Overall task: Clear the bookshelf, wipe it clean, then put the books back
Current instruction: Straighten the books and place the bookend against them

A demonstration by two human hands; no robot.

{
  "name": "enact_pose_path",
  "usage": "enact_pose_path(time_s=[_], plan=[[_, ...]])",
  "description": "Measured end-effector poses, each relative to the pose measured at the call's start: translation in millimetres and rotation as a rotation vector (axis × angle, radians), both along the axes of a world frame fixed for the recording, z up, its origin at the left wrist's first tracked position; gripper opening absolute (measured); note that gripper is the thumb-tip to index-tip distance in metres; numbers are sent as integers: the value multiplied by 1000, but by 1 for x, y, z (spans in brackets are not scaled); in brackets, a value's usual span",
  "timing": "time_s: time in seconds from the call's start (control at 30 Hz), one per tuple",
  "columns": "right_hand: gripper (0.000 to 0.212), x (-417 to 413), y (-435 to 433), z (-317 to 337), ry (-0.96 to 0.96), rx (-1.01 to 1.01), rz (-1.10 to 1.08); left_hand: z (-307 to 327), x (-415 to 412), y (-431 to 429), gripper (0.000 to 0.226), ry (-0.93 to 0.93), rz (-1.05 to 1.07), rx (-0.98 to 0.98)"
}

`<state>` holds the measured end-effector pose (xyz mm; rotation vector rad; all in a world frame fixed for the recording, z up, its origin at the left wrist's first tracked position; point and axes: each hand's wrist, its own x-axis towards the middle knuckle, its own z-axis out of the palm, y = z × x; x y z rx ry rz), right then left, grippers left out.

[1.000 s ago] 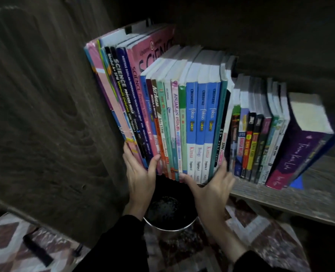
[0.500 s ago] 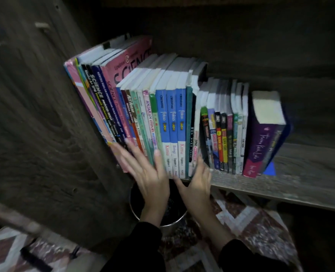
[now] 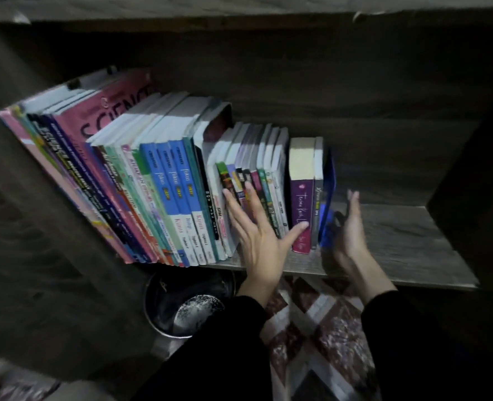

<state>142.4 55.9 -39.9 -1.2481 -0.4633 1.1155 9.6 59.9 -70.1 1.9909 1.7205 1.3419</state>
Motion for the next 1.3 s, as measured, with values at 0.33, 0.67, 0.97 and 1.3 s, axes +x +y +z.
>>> enact_pose_path(time_s=[0.33,0.67,0.97,1.3], plan=[[92,3,36,-12,-131,36,396,6,27,13,136,-33,75,54],[82,-23,46,-18,-130,76,398,-2,1,18,115,183,19,222],[42,-68,4,-37,-449,-57,-350,-39,-82,-30,94,136,316,250],[15,-128,-20,-57,-923,206,417,-36,-146,9,144,-17,283,-185]])
